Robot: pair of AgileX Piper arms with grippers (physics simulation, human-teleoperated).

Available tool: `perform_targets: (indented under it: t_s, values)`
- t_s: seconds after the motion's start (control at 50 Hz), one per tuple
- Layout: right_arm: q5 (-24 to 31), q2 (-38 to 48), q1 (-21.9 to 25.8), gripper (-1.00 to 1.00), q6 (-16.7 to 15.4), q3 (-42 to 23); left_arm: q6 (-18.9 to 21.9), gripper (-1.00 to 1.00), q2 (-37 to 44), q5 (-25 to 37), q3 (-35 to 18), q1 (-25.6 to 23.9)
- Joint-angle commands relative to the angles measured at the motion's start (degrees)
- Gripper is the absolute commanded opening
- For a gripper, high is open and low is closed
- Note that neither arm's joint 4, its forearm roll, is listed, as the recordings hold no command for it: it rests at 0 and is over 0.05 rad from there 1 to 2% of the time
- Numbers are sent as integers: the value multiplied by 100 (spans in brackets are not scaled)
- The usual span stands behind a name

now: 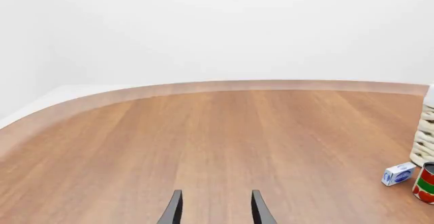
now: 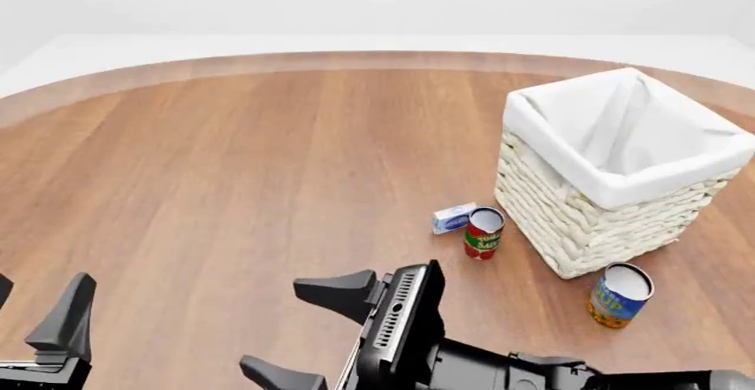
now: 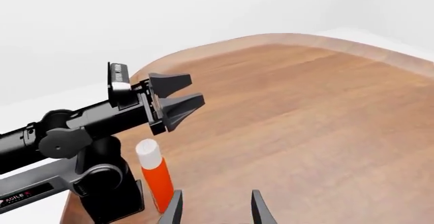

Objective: Pick up the ketchup, and put it in the basket.

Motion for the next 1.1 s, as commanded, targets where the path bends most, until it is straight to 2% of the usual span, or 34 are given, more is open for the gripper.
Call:
perform_targets:
  t_s: [0.02,0.32,0.64,0.82,1.1]
  values:
    - [-6,190,232,100,133,-85,0,100,0,0,0,0]
    - [70,367,336,100,166,-284,0,100,0,0,0,0]
    - [188,470,586,100,422,-437,0,100,0,0,0,0]
    - [327,768,464,100,352,-712,0,100,0,0,0,0]
    - [281,950,750,100,506,-793,0,100,0,0,0,0]
